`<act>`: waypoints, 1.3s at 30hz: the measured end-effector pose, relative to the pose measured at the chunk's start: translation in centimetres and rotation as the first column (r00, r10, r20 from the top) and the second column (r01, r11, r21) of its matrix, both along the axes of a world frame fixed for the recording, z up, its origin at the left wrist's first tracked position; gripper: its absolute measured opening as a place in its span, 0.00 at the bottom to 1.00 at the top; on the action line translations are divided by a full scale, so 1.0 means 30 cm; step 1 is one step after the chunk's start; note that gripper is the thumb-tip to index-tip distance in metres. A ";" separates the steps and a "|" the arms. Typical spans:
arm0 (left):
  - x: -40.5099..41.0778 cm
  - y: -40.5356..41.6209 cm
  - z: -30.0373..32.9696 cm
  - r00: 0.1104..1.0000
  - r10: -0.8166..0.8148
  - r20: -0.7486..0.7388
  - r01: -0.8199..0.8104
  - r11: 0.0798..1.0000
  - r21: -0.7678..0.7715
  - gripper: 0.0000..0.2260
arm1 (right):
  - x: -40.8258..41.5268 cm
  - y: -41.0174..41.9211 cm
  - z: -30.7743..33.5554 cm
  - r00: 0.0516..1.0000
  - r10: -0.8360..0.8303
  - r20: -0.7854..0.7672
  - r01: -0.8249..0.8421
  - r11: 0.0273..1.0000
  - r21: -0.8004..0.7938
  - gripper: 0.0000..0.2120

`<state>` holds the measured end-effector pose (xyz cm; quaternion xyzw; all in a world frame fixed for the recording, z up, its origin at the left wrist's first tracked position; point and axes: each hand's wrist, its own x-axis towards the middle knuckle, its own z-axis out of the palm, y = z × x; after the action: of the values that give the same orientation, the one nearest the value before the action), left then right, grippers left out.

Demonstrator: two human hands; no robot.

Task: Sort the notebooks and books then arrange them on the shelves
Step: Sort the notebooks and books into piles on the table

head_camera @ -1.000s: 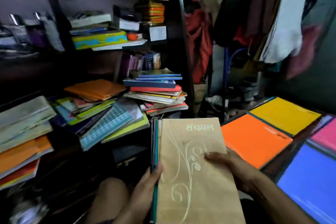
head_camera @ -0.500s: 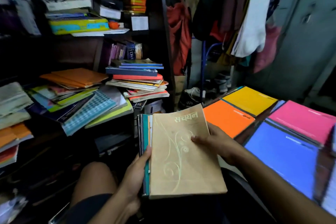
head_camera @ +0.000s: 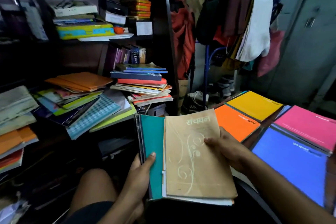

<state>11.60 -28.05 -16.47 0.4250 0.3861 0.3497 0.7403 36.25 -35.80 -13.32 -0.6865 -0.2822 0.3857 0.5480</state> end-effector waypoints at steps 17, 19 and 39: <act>0.003 0.050 -0.004 0.995 0.048 0.083 -0.054 0.996 0.067 0.12 | 0.571 0.018 -0.118 0.699 -0.709 -0.094 0.711 0.703 -0.013 0.43; 0.003 0.050 -0.013 0.996 0.044 0.083 -0.050 0.996 0.070 0.12 | 0.482 0.010 -0.061 0.705 -0.709 -0.031 0.708 0.706 -0.016 0.42; 0.001 -0.010 0.107 0.970 0.014 0.242 -0.015 1.000 0.002 0.09 | 0.218 -0.041 0.136 0.855 -0.442 0.272 0.435 0.896 0.089 0.29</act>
<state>11.64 -28.35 -13.25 0.3776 0.2955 0.4050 0.7785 42.81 -37.03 -9.24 -0.7743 -0.1991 0.1443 0.5830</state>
